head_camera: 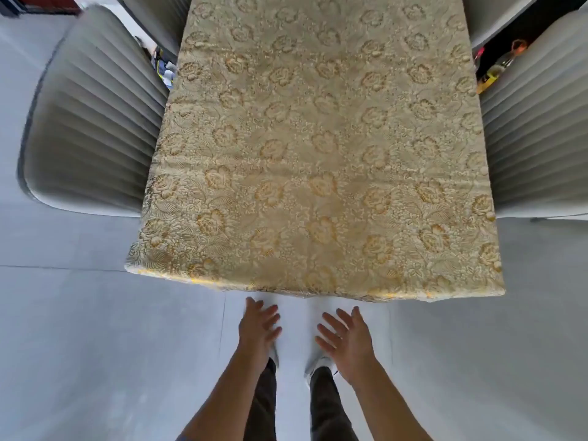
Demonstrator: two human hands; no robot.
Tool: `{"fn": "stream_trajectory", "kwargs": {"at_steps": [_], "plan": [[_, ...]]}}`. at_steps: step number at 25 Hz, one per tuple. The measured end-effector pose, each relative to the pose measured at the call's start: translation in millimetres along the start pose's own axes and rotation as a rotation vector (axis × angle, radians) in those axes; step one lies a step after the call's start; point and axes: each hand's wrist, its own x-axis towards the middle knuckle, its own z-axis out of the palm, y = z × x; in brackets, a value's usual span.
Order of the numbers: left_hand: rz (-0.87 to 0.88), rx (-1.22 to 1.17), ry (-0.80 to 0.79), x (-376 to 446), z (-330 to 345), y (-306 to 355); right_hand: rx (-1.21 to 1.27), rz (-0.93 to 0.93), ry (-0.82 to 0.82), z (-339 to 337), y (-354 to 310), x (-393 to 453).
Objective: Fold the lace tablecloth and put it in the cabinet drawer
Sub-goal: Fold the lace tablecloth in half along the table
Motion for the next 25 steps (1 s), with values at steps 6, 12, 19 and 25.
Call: {"fn": "stream_trajectory", "kwargs": {"at_steps": [6, 12, 19, 25], "plan": [[0.027, -0.61, -0.132, 43, 7, 12, 0.489, 0.013, -0.027, 3, -21, 45], [0.217, -0.439, 0.16, -2, -26, 15, 0.462, -0.18, 0.192, 3, -33, 0], [1.035, 0.101, 0.333, -66, 21, 129, -0.139, -1.003, 0.45, 48, -123, -74], [1.248, 1.232, 0.344, -28, 96, 200, -1.155, -1.233, 0.322, 111, -219, -38]]}}
